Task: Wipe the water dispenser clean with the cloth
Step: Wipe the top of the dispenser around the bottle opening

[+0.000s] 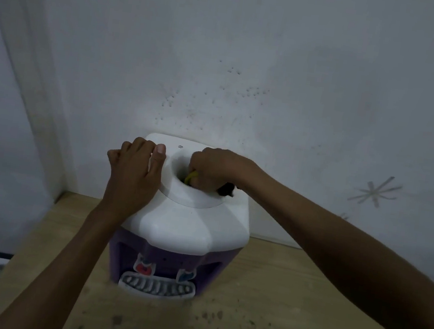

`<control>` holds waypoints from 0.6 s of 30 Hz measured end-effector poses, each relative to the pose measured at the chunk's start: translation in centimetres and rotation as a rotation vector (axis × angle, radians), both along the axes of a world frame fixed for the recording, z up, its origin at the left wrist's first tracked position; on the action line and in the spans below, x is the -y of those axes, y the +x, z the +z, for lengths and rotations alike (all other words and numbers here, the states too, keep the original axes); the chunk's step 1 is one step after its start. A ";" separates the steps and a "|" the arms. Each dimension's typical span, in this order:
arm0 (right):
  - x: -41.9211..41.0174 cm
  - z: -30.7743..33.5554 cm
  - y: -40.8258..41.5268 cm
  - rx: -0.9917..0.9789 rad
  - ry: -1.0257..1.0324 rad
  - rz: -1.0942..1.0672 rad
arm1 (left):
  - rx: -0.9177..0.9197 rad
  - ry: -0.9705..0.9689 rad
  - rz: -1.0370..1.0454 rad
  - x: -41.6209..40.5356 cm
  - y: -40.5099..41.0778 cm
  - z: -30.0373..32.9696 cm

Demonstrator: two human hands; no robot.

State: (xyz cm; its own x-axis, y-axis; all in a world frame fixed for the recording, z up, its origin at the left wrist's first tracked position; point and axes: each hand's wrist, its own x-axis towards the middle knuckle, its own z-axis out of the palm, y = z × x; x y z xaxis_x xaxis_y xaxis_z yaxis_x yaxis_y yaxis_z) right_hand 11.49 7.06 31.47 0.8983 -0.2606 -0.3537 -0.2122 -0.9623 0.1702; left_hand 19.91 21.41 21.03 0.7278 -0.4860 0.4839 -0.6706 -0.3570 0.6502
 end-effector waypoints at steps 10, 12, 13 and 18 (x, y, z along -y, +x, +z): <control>1.8 -1.3 1.1 0.263 0.959 -0.843 | 0.010 0.016 -0.001 0.1 -0.6 0.5; 2.0 -1.3 0.8 0.296 1.089 -0.894 | -0.008 0.008 -0.020 0.0 -0.5 0.5; 2.2 -1.3 0.8 0.307 1.078 -0.863 | -0.019 0.004 -0.028 -0.1 -0.5 0.4; 1.8 -0.1 -0.6 0.318 0.627 -0.358 | -0.009 0.007 -0.033 -0.3 -0.6 0.5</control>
